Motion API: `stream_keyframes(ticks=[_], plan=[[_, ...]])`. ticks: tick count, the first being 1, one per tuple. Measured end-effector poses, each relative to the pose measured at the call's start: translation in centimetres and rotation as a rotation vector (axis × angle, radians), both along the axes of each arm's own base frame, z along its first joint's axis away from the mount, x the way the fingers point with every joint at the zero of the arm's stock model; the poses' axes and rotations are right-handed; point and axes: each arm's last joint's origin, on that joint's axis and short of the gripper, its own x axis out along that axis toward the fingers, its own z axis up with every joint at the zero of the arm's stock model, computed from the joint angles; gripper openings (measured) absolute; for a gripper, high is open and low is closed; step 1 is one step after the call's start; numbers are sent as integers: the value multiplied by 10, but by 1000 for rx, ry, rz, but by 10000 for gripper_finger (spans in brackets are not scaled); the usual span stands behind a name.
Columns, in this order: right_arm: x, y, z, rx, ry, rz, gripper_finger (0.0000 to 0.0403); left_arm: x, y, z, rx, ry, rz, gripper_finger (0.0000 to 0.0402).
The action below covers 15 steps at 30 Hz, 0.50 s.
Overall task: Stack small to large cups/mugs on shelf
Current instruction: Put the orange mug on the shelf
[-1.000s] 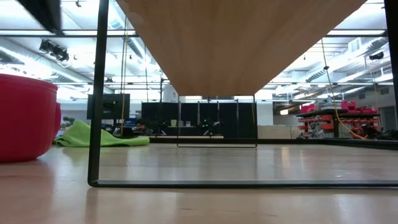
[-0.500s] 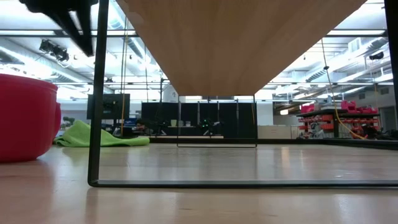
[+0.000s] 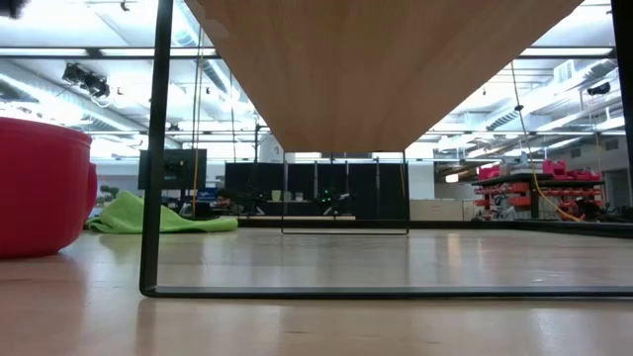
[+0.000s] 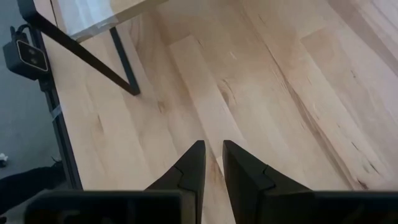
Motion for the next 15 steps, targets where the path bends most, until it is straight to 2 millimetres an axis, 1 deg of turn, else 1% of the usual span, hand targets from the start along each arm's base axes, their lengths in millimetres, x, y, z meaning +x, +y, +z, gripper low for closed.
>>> stream_keyframes(ticks=[2,4,8,15], plan=[[0,0,0,0,0,1,62,3,-2,-4,-44,21,12,30],[0,0,0,-1,0,1,62,-2,-2,-9,-23,67,6,27],[0,0,0,1,-1,0,62,-5,-3,-28,-33,148,24,20],[0,1,0,15,4,-4,62,-8,-2,-29,-25,160,63,23]])
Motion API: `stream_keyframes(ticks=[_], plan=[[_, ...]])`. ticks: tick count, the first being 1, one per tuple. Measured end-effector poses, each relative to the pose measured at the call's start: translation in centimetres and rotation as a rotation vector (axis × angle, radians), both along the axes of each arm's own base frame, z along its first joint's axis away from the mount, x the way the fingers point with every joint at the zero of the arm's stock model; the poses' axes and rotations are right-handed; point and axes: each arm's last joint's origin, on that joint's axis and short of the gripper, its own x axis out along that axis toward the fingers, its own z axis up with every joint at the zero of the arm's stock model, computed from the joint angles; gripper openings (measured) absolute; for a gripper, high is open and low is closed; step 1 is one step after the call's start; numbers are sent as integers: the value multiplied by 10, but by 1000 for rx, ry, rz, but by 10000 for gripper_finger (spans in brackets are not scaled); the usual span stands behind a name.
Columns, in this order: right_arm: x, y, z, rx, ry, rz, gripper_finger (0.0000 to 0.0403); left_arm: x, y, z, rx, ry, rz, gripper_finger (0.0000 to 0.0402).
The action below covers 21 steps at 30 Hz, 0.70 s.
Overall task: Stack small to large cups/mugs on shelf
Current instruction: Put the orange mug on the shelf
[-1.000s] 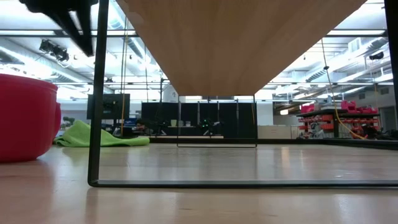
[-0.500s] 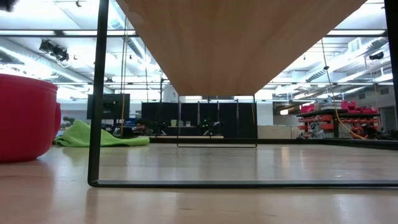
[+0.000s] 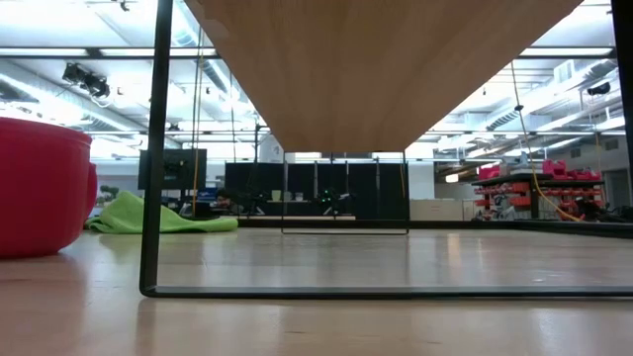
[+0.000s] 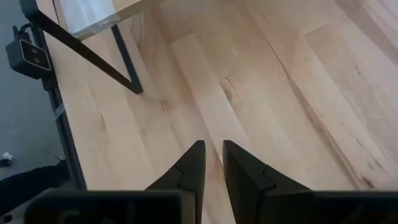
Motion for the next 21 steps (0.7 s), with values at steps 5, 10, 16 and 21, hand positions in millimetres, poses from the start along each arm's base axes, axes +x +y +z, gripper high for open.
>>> stream_keyframes(ticks=[5,10,16,21], plan=[[0,0,0,8,-2,-5,62,6,-5,-7,-36,-53,5,32],[0,0,0,1,-1,7,62,19,-14,-10,-49,-243,-42,33],[1,1,1,-26,-17,45,62,33,-27,-11,-96,-400,-352,23],[3,1,1,-57,-42,84,62,66,-41,-10,-4,-681,-872,22]])
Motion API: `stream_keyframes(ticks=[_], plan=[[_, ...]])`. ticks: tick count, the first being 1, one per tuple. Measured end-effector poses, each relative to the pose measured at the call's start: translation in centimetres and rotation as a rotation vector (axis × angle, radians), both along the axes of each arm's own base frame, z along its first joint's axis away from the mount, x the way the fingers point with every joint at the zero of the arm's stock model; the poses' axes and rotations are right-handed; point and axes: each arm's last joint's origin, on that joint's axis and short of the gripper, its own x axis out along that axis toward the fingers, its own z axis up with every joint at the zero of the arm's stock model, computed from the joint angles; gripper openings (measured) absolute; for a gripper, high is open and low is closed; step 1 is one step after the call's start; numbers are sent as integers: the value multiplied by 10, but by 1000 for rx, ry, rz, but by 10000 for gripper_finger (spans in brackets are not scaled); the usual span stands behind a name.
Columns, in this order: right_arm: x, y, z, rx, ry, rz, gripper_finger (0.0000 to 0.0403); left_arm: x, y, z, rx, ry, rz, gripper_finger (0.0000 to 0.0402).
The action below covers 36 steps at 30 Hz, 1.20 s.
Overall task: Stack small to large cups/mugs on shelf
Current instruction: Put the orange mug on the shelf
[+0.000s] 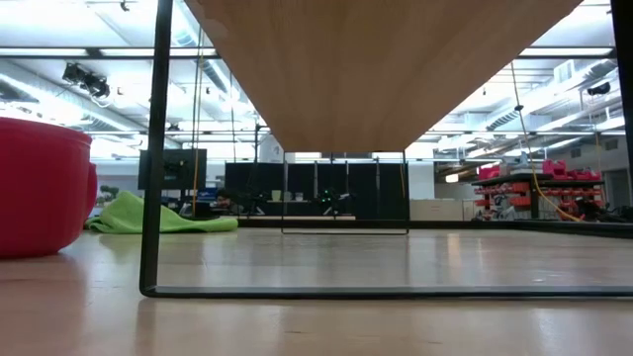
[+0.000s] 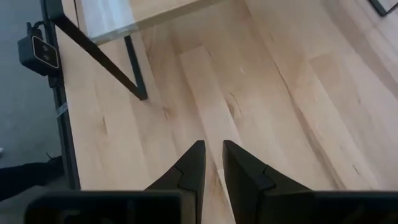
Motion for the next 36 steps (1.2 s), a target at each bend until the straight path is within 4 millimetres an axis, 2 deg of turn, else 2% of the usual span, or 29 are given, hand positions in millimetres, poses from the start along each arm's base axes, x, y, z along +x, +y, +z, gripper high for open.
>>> stream_keyframes(ticks=[3,7,11,19,24,27,30,33,36], plan=[[3,-2,0,-5,1,-6,62,13,2,7,25,-108,-155,28],[4,-2,0,-3,2,-12,62,14,13,17,8,-119,-135,35],[4,-2,0,3,2,-13,62,18,24,21,-11,-102,-206,34],[4,-2,0,5,5,-12,62,20,32,21,-38,-55,-247,23],[4,-2,0,6,4,-13,62,-8,37,25,12,91,-74,28],[7,-4,0,6,4,-30,62,-33,38,29,99,137,135,34],[14,-9,-7,-1,7,-51,62,-56,36,35,144,111,337,37],[22,-10,-25,46,38,-30,62,-69,31,36,204,97,350,38],[28,-11,-49,143,52,3,61,-74,27,36,261,98,271,39]])
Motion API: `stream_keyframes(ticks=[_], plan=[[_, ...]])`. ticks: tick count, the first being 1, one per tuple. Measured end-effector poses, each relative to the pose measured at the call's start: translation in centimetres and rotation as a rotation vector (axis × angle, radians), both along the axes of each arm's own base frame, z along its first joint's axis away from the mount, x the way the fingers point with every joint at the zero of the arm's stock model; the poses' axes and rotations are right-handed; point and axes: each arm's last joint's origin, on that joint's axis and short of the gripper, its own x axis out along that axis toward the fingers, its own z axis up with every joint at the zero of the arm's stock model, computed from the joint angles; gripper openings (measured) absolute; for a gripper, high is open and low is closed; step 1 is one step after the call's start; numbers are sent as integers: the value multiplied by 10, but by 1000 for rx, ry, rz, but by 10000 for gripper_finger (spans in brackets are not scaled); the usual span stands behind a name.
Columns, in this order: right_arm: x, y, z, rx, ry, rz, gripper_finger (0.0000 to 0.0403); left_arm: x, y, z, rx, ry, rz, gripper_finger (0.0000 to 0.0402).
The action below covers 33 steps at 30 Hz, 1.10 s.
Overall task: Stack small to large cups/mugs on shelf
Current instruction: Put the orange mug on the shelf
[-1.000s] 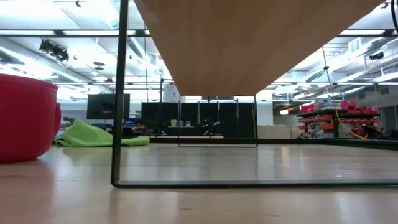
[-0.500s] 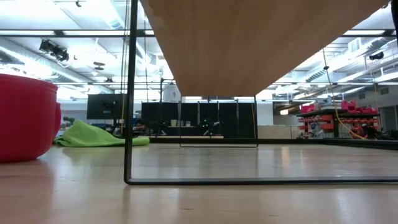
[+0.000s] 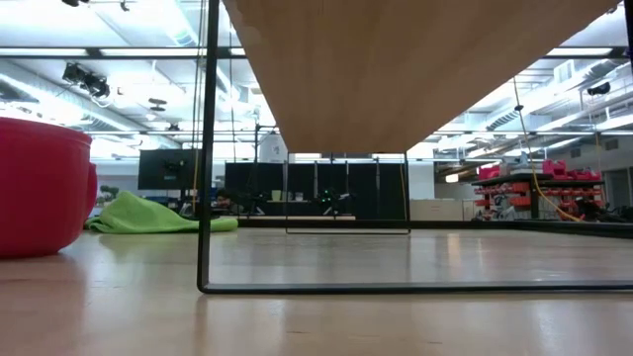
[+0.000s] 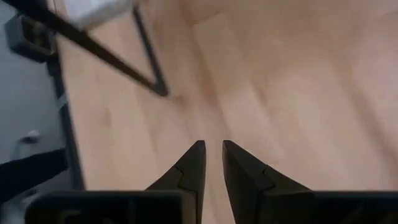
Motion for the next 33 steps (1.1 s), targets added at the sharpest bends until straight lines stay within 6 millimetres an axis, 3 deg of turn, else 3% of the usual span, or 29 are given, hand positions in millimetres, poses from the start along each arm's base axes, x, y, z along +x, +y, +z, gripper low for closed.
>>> stream_keyframes(ticks=[4,13,21,33], plan=[[9,-3,-16,92,-31,6,53,-1,1,0,25,14,-26,39],[30,4,-7,173,-182,157,34,-13,7,-2,-14,178,83,35],[48,11,-13,204,-222,265,32,-14,9,-3,-21,208,99,29],[64,-3,-17,162,-229,248,32,-13,10,-3,5,193,87,28]])
